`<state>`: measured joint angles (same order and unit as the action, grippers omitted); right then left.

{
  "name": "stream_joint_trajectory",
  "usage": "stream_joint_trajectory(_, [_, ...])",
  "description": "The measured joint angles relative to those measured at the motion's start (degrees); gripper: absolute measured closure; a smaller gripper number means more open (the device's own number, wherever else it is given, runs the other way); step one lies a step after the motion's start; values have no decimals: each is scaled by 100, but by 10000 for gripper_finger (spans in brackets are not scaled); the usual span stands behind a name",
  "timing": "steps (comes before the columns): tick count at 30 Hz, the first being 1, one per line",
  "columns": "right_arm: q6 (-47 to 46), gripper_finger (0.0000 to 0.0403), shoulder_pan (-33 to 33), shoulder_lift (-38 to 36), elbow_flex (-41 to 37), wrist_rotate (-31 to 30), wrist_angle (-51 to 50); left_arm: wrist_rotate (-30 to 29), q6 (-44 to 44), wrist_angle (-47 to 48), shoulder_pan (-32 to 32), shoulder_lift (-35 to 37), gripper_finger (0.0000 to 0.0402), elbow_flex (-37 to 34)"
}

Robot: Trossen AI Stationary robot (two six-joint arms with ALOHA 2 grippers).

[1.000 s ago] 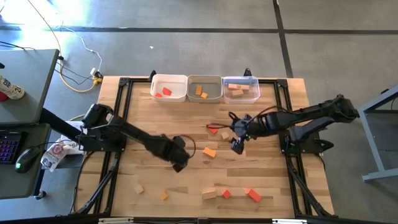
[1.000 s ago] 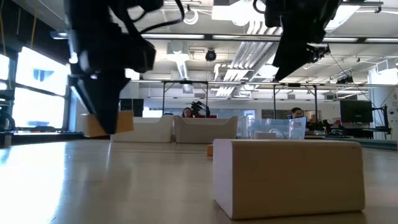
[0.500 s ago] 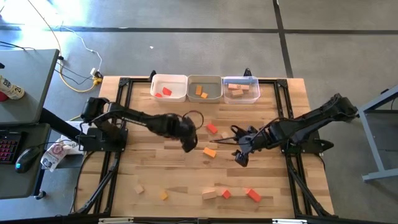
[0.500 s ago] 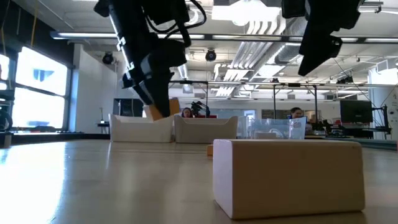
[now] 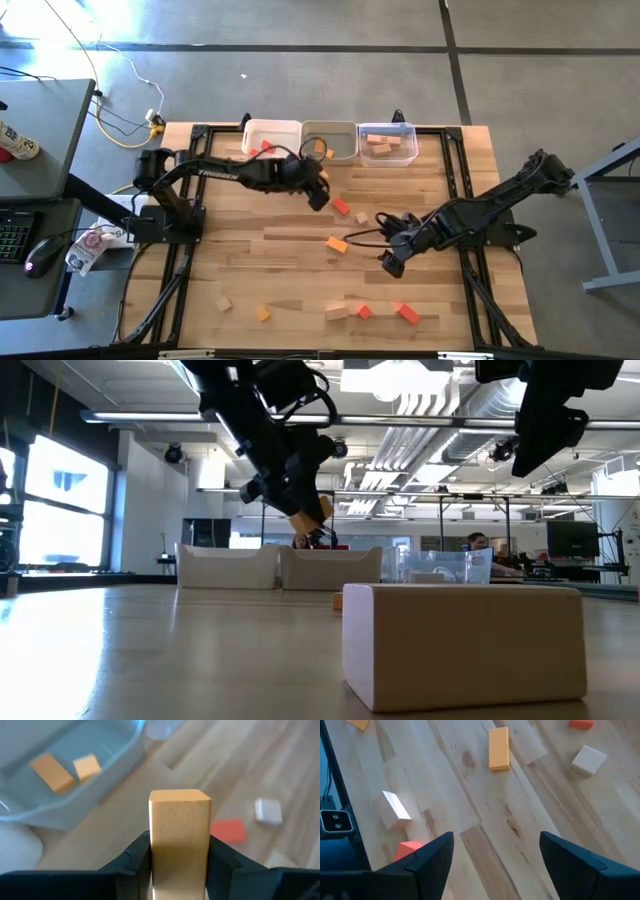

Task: Sort & place blocks by color
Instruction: Put the yellow block into the gray bin

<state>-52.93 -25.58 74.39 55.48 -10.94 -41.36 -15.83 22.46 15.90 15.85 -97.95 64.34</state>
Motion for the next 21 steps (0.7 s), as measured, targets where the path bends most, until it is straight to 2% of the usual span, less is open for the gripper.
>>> stream_joint_trajectory(11, [-806,123,-264,0,-1,-205,4,54,-514,-846,866,0,291,0])
stream_joint_trajectory(21, [-1702,123,-620,0,0,-280,8,55,-618,-1500,1643,-2,289,0])
